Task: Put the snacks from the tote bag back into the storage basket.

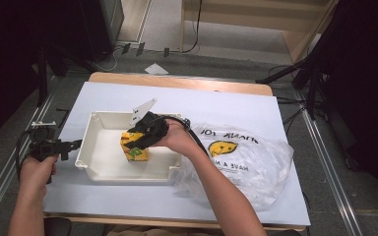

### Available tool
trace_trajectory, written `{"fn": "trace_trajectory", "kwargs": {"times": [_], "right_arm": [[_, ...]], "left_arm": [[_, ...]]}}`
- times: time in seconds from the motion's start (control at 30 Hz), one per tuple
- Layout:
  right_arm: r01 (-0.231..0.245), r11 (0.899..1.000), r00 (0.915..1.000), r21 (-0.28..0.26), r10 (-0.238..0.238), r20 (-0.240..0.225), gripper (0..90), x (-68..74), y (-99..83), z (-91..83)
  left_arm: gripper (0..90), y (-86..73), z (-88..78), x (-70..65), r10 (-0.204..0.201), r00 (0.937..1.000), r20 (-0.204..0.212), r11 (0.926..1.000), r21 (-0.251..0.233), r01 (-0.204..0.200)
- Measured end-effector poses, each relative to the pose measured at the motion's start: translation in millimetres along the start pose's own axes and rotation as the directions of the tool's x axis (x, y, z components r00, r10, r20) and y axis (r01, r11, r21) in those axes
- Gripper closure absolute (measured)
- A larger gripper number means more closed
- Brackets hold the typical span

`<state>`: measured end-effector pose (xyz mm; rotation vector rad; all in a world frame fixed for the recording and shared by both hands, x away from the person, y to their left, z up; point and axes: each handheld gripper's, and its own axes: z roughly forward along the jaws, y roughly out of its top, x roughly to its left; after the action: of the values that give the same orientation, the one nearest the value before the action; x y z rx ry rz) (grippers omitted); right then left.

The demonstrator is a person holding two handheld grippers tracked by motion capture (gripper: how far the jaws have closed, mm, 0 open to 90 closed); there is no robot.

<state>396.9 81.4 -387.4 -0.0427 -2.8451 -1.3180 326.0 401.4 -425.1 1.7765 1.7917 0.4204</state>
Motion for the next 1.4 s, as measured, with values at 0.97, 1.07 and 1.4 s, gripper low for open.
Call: {"fn": "trace_trajectory", "kwargs": {"times": [0.97,1.07,1.4], "right_arm": [[0.007,1.0,0.9992,0.012,-0.007,-0.039,53.5,-2.0,-8.3,-6.0],[-0.031,1.0,0.9978,0.0,0.031,-0.059,53.1,-4.2,-9.6,-6.3],[-0.031,1.0,0.9979,0.002,0.031,-0.057,47.6,-0.1,-5.8,-6.1]], "left_arm": [[14.9,-0.1,0.7,-1.1,0.005,1.0,-0.002,1.0,0.003,-0.005],[14.9,-0.1,0.6,-1.0,0.005,1.0,-0.003,1.0,0.004,-0.005],[14.9,-0.1,0.5,-1.3,0.006,1.0,-0.003,1.0,0.004,-0.006]]}}
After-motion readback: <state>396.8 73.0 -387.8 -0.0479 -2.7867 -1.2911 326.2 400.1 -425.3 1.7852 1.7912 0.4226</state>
